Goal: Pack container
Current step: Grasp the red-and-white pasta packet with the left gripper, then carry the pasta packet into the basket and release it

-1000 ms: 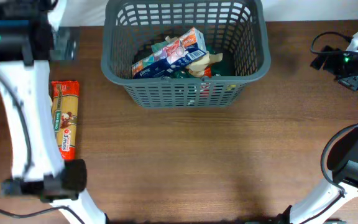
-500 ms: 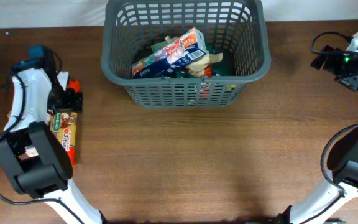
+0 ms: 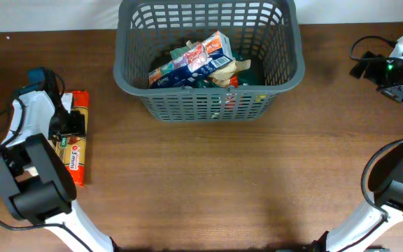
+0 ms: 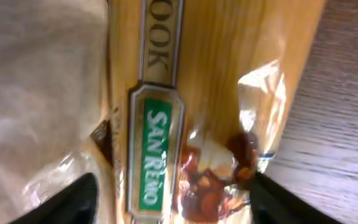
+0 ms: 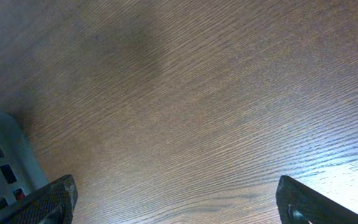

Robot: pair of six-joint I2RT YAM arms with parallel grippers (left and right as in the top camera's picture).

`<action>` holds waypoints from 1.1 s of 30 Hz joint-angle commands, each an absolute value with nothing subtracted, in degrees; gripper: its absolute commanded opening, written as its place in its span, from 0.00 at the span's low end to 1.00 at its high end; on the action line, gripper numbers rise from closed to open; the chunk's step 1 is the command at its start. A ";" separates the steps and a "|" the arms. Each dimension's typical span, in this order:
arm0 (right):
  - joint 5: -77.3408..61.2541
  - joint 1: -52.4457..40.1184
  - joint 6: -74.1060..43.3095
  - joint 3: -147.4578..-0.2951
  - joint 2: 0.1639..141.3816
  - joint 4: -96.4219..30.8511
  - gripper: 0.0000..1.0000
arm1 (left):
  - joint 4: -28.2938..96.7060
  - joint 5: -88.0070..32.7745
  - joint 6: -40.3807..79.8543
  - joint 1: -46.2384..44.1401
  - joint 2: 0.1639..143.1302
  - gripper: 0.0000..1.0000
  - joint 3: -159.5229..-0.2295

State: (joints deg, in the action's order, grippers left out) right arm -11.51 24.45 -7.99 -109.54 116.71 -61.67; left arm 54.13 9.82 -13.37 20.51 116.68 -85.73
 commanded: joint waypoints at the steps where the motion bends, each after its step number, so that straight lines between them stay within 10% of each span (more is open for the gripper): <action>1: -11.75 24.40 -8.45 -109.27 115.66 -61.67 0.99 | 53.58 6.15 -13.78 21.06 120.77 0.67 -85.32; 10: -11.75 24.40 -8.45 -109.27 115.66 -61.67 0.99 | 52.90 5.32 -13.78 21.08 125.29 0.67 -85.32; 11: -11.73 24.40 -8.45 -109.27 115.66 -61.67 0.99 | 52.66 5.30 -13.78 21.06 125.36 0.61 -85.32; 14: -11.75 24.40 -8.45 -109.27 115.66 -61.67 0.99 | 52.03 4.54 -13.76 21.06 125.36 0.02 -85.32; 23: -11.75 24.40 -8.45 -109.27 115.66 -61.67 0.99 | 60.49 -2.13 -13.76 20.99 125.23 0.01 -94.11; 33: -11.75 24.40 -8.45 -109.27 115.66 -61.67 0.99 | 78.15 -13.32 -16.93 17.30 125.01 0.02 -142.76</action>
State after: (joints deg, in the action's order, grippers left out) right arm -11.51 24.45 -8.01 -109.54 116.71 -61.67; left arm 77.14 -7.51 -13.96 19.73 129.16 -126.61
